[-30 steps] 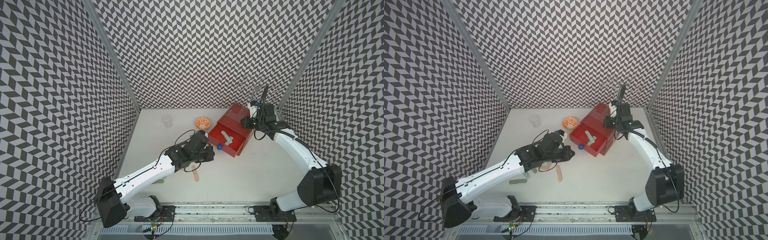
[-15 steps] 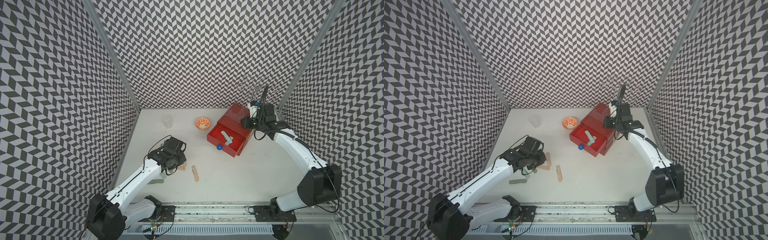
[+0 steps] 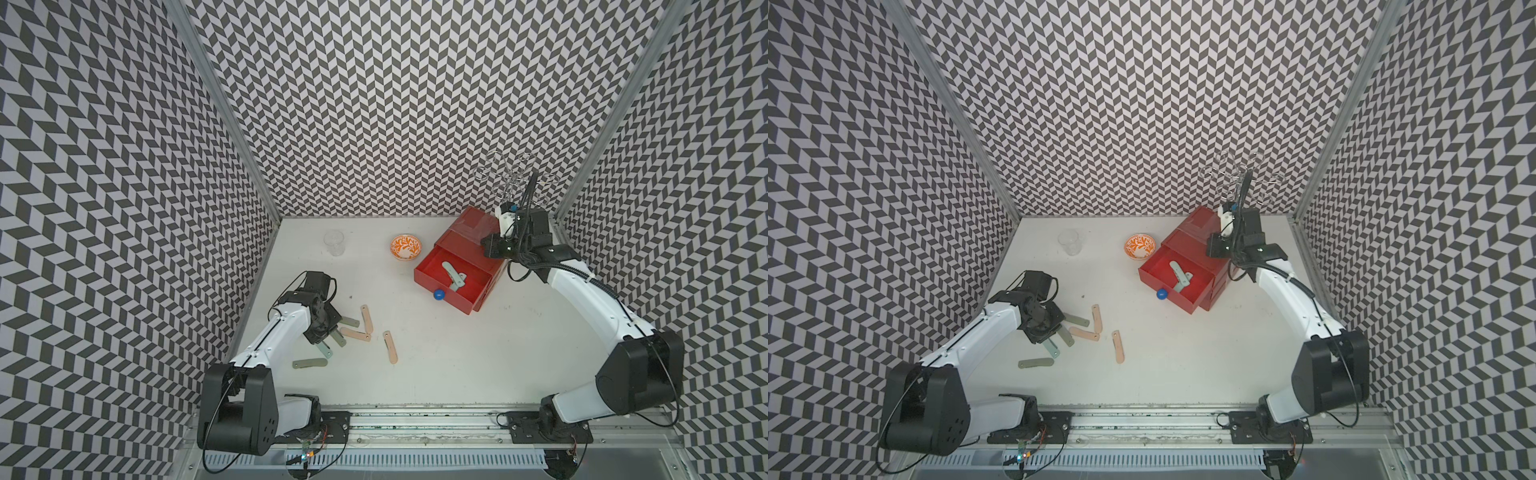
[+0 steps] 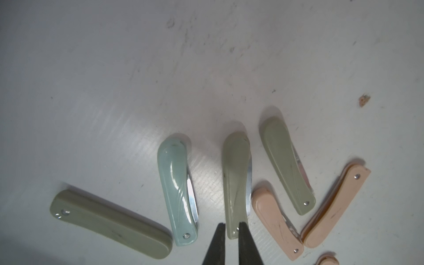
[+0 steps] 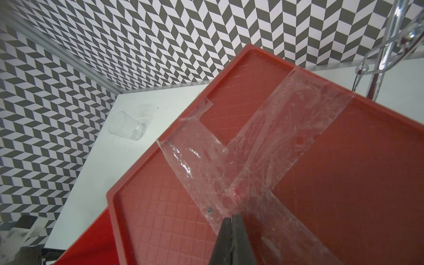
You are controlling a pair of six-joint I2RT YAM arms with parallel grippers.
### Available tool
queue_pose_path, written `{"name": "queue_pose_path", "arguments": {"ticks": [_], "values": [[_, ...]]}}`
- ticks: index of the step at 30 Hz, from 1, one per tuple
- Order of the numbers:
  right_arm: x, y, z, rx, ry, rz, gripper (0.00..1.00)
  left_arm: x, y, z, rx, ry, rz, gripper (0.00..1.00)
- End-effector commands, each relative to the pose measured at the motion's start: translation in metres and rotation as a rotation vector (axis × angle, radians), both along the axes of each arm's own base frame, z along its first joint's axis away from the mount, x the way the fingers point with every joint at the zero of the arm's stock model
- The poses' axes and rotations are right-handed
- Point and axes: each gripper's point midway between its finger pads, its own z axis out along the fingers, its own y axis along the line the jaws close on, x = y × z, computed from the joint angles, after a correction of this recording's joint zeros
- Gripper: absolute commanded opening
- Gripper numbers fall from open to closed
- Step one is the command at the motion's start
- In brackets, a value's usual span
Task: Place the fruit knives into the drawer by color
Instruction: Pick up the fruit knife from the center of the board.
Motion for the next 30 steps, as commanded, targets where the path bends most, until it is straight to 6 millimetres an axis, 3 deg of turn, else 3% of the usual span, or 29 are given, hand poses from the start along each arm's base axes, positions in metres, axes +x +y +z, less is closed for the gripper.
{"name": "queue_pose_path", "arguments": {"ticks": [1,19,30], "values": [[-0.027,-0.004,-0.055,-0.031,0.200,0.010,0.01,-0.002,0.011,0.003,0.050,0.048,-0.027,0.15],[-0.029,-0.002,-0.061,-0.023,0.207,0.021,0.01,-0.042,0.019,-0.016,0.050,0.168,-0.031,0.24],[-0.028,-0.001,-0.063,-0.021,0.209,0.022,0.01,-0.039,0.024,-0.023,0.038,0.176,-0.041,0.25]]}}
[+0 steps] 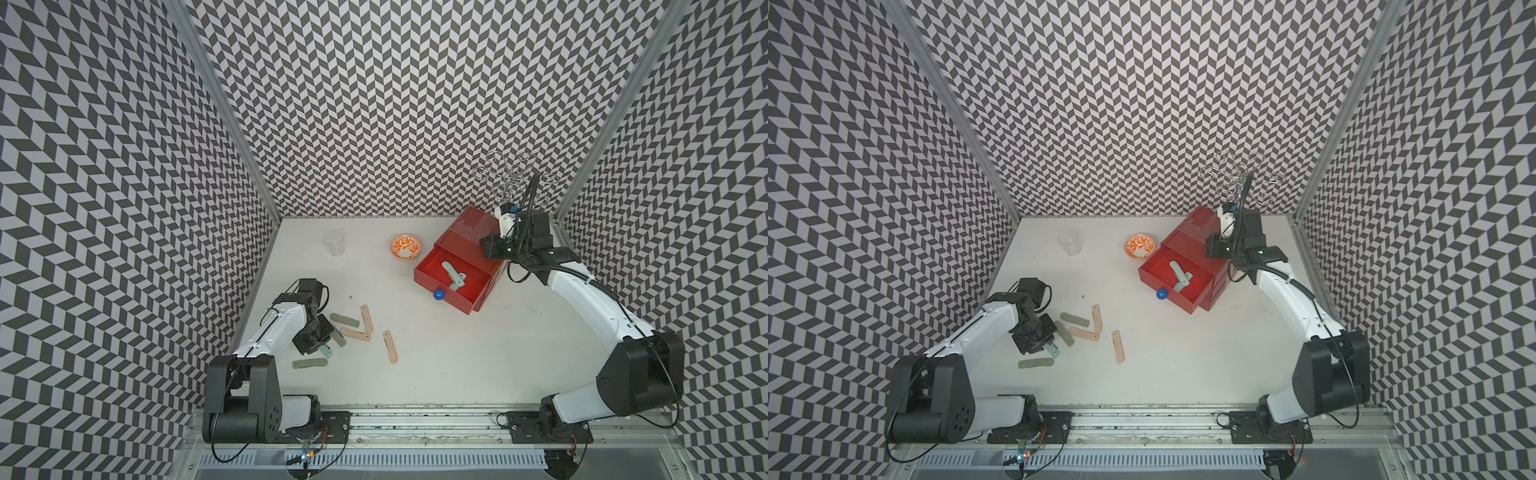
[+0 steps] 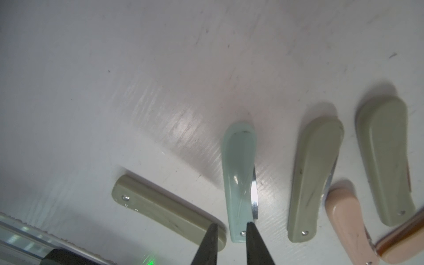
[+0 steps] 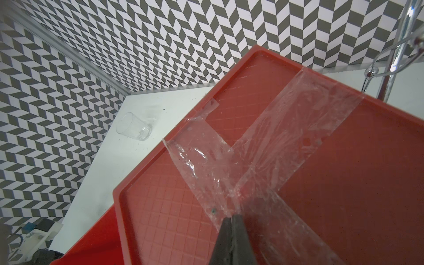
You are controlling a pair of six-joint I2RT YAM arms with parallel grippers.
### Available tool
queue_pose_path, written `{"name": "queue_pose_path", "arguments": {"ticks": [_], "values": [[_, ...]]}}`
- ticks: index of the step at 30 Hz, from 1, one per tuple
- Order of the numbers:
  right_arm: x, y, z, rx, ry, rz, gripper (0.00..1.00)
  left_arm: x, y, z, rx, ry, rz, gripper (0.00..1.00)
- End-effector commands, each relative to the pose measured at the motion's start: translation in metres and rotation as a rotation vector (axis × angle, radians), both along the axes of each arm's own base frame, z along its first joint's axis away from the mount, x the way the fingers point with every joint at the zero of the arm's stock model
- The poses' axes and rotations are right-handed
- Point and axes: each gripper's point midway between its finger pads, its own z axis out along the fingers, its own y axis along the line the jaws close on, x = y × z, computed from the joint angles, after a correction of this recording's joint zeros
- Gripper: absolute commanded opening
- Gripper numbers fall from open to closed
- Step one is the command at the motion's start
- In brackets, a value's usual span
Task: Place the fruit knives into the drawer by color
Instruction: Pick up the fruit knife from the center of the board.
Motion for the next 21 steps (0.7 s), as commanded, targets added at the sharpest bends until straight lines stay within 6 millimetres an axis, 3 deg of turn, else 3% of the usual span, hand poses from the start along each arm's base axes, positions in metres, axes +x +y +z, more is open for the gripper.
{"name": "queue_pose_path", "arguments": {"ticks": [1,21], "values": [[-0.028,-0.005,-0.063,-0.046,0.227,0.002,0.01,0.005,0.001,0.000,-0.004,-0.008,-0.018,0.25],[-0.024,-0.004,-0.061,-0.051,0.221,0.004,0.01,0.017,-0.003,-0.014,-0.024,0.035,-0.057,0.25]]}}
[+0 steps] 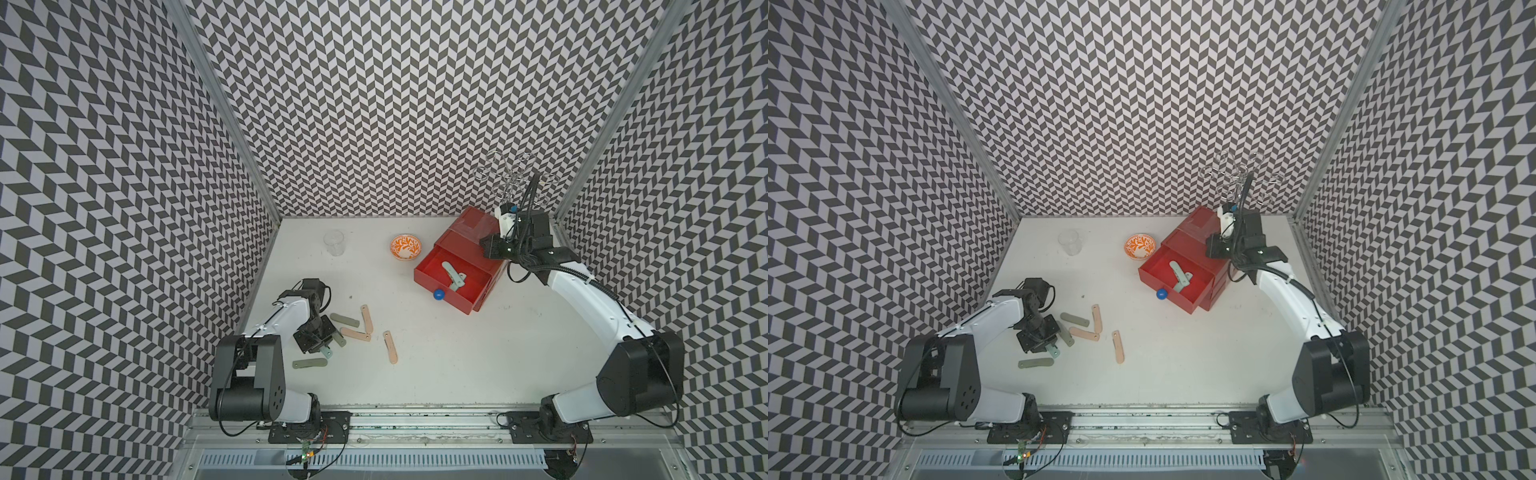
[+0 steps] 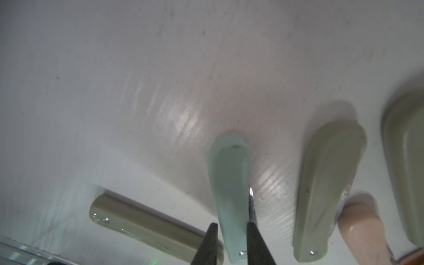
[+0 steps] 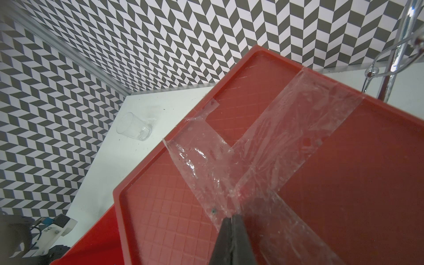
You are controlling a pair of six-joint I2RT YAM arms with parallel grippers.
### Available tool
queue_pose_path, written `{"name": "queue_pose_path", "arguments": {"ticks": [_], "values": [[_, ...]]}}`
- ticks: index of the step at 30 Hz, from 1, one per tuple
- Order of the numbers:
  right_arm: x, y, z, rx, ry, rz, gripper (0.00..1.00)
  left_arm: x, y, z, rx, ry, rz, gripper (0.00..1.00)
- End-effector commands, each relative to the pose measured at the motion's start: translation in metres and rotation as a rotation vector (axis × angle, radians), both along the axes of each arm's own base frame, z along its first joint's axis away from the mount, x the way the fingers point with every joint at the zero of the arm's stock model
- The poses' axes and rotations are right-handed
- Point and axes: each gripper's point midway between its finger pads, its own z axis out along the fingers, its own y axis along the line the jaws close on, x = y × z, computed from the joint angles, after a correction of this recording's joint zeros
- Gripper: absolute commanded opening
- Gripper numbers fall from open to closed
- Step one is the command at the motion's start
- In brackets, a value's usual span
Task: Place the fruit knives into the drawer by color
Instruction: Pick up the fruit knife from the center of the board.
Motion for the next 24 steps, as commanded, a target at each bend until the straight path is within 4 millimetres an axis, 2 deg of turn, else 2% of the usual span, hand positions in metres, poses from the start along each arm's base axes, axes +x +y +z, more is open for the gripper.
{"name": "queue_pose_path", "arguments": {"ticks": [1,24], "values": [[-0.0246,-0.0041,-0.0617,-0.052,0.223,0.004,0.01,0.0130,0.0008,0.0027,-0.005,-0.031,-0.010,0.25],[-0.0232,-0.0056,-0.0607,-0.058,0.217,0.000,0.01,0.0158,0.0016,-0.0016,0.000,-0.016,-0.029,0.29]]}}
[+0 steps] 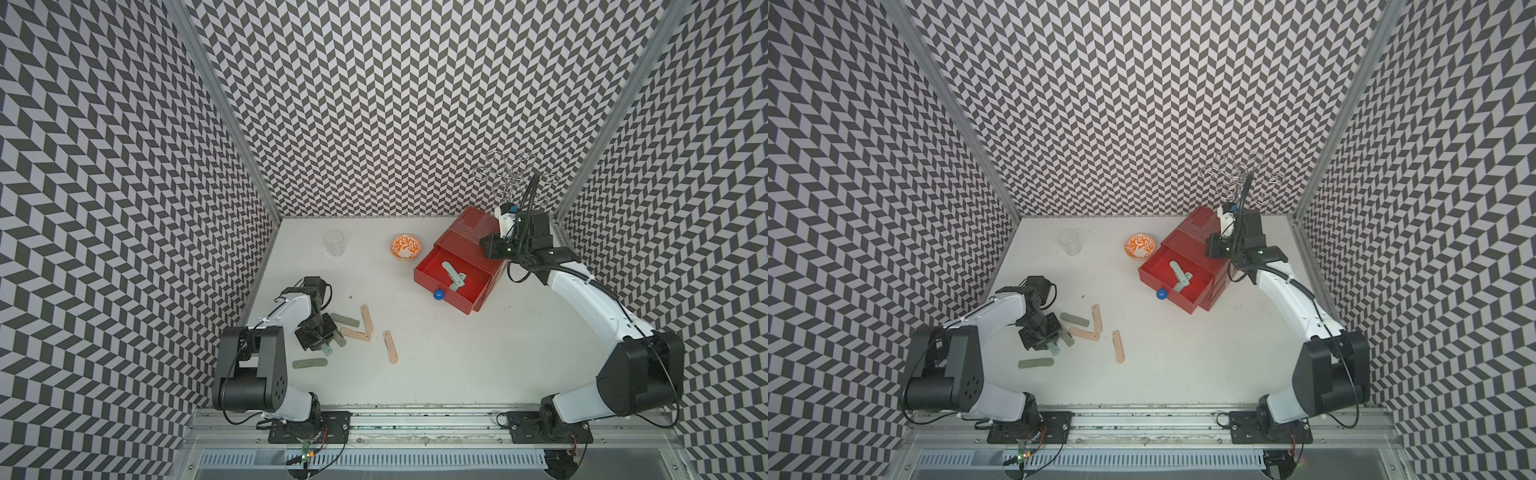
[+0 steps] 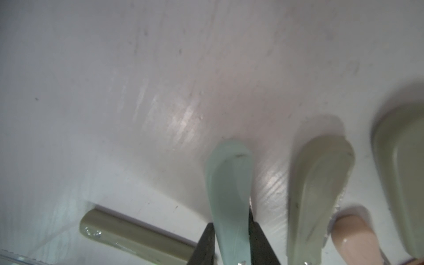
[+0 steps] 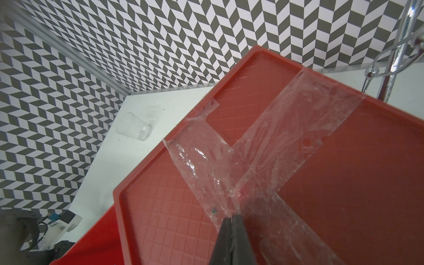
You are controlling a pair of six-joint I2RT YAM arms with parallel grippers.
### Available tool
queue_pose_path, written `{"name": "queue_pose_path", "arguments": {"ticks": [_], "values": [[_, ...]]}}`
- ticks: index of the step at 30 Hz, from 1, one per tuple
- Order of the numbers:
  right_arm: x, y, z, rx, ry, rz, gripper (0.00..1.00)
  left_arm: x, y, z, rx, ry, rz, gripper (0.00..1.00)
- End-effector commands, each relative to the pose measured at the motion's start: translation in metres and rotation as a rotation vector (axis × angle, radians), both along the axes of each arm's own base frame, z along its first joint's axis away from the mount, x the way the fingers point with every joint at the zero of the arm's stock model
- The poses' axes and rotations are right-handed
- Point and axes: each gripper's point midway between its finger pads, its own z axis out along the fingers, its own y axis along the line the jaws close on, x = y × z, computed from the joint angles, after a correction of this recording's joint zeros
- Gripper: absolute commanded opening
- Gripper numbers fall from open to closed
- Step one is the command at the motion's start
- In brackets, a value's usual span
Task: Place the fruit knives into the drawer by color
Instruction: Pick up the fruit knife from the center of the board.
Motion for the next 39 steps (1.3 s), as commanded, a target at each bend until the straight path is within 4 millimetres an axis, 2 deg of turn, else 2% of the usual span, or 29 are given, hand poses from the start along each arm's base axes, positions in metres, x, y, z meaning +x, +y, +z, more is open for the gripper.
{"name": "queue_pose_path", "arguments": {"ticks": [1,20,33,39], "values": [[-0.023,-0.005,-0.060,-0.058,0.216,0.000,0.01,0.009,0.002,0.003,0.004,-0.027,-0.007,0.29],[-0.022,-0.006,-0.062,-0.062,0.218,-0.006,0.01,0.013,0.001,-0.002,-0.004,-0.019,-0.021,0.28],[-0.022,-0.006,-0.063,-0.061,0.220,-0.006,0.01,0.016,0.000,-0.001,-0.010,-0.031,-0.025,0.08],[-0.023,-0.006,-0.065,-0.062,0.225,-0.008,0.01,0.018,0.000,0.008,-0.009,-0.064,-0.013,0.00]]}}
